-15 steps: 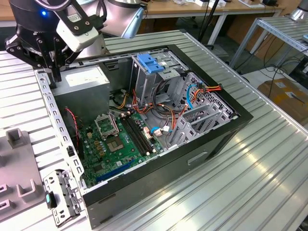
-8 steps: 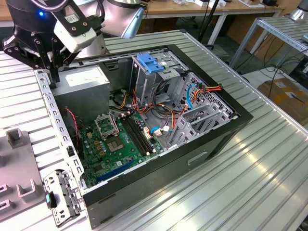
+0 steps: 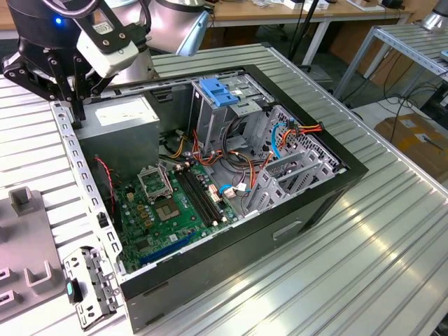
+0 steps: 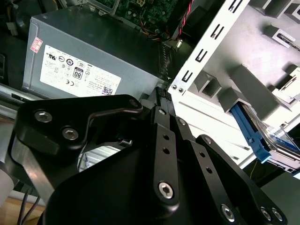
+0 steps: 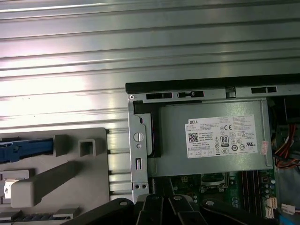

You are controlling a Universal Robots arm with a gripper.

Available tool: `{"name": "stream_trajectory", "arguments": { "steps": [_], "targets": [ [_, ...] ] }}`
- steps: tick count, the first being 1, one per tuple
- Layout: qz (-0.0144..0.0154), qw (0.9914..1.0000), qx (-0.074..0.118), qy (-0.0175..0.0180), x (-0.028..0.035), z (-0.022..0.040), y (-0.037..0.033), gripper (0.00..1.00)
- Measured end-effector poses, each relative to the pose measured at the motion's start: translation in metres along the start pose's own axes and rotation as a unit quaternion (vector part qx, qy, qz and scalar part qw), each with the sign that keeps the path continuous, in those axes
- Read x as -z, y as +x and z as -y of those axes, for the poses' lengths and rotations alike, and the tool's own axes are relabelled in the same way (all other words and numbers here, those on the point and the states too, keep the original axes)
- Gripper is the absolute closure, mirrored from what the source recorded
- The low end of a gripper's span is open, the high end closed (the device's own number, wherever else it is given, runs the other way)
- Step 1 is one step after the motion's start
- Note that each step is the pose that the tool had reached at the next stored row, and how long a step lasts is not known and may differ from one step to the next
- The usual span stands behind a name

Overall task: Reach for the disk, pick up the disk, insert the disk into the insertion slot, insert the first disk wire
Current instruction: 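Reach for the disk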

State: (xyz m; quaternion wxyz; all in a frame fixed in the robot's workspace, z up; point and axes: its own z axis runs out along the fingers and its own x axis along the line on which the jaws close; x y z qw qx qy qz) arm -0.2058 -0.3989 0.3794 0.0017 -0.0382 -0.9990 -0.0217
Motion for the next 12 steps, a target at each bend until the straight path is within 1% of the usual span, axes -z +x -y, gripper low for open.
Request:
{"name": "stream_trajectory", "arguments": {
  "steps": [12],
  "targets": [
    [-0.0018,1.0,0.0,0.0001,-0.0014,0.0003,0.0035,0.89]
  ]
}}
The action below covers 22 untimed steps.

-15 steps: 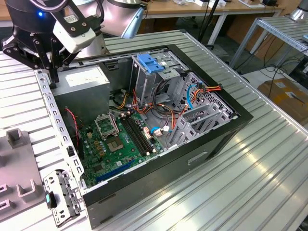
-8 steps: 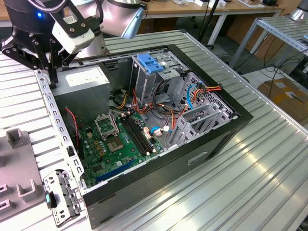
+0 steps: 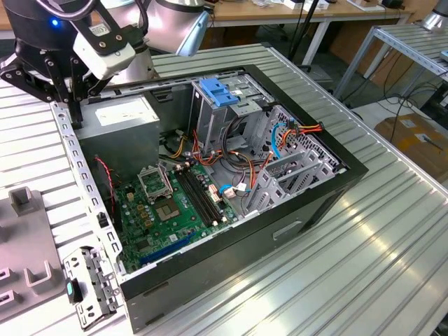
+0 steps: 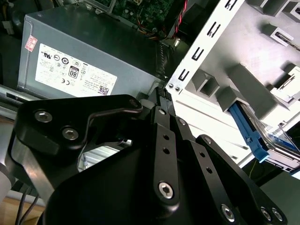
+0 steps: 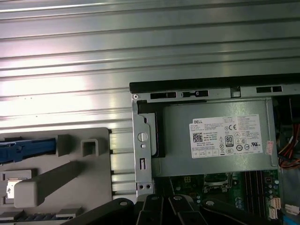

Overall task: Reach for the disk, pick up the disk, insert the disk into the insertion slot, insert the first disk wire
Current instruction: 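Reach for the disk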

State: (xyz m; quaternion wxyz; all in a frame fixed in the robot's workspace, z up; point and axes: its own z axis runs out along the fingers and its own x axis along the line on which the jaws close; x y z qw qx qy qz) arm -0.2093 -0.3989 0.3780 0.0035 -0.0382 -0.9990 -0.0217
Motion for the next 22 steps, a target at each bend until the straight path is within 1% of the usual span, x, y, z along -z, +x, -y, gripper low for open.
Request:
{"name": "stream_trajectory", "arguments": {
  "steps": [22],
  "targets": [
    [-0.0019,1.0,0.0,0.0002,-0.0035,0.001,0.0115,0.89]
  ]
}}
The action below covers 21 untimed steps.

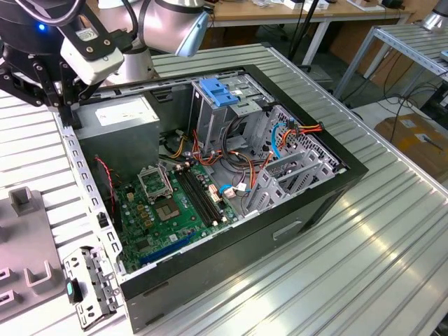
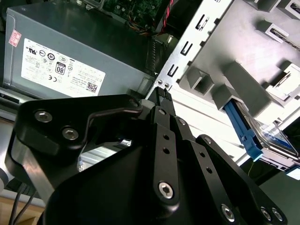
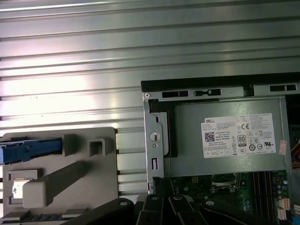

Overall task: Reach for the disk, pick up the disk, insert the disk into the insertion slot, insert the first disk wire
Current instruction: 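Reach for the disk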

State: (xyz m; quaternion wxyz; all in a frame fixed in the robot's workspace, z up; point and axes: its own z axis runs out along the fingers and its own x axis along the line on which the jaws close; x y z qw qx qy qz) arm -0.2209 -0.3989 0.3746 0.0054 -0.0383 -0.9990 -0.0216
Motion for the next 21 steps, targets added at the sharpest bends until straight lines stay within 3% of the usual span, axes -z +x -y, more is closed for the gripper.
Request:
{"name": "stream_trajectory", "arguments": {
  "steps": [21],
  "targets": [
    [-0.0028,1.0,0.0,0.0002,-0.0041,0.001,0.0111,0.89]
  ]
}}
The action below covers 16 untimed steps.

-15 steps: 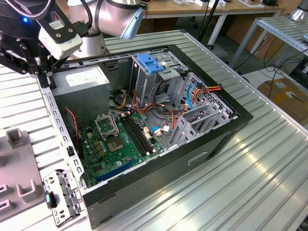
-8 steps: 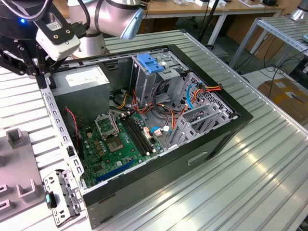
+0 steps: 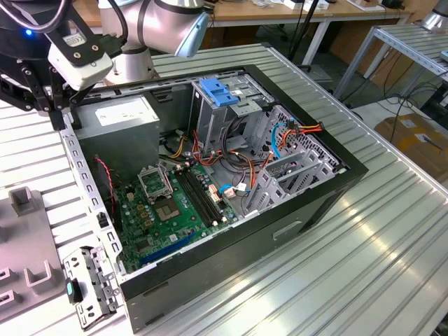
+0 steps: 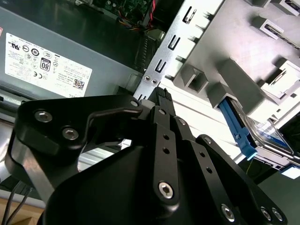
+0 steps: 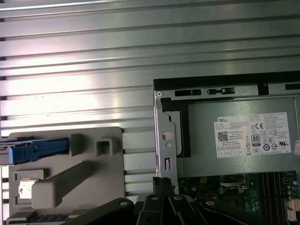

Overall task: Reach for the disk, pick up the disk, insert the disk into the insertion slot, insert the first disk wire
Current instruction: 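Reach for the disk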

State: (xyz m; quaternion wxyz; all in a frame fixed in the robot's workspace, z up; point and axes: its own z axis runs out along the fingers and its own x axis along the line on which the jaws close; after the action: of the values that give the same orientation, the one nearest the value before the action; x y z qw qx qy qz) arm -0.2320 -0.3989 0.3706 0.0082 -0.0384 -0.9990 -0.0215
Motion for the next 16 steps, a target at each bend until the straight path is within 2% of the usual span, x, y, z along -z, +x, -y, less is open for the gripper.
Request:
{"name": "stream_trajectory", "arguments": {
  "steps": [16],
  "targets": [
    [-0.0015,1.0,0.0,0.0001,-0.0023,0.0007,0.008,0.89]
  ]
}}
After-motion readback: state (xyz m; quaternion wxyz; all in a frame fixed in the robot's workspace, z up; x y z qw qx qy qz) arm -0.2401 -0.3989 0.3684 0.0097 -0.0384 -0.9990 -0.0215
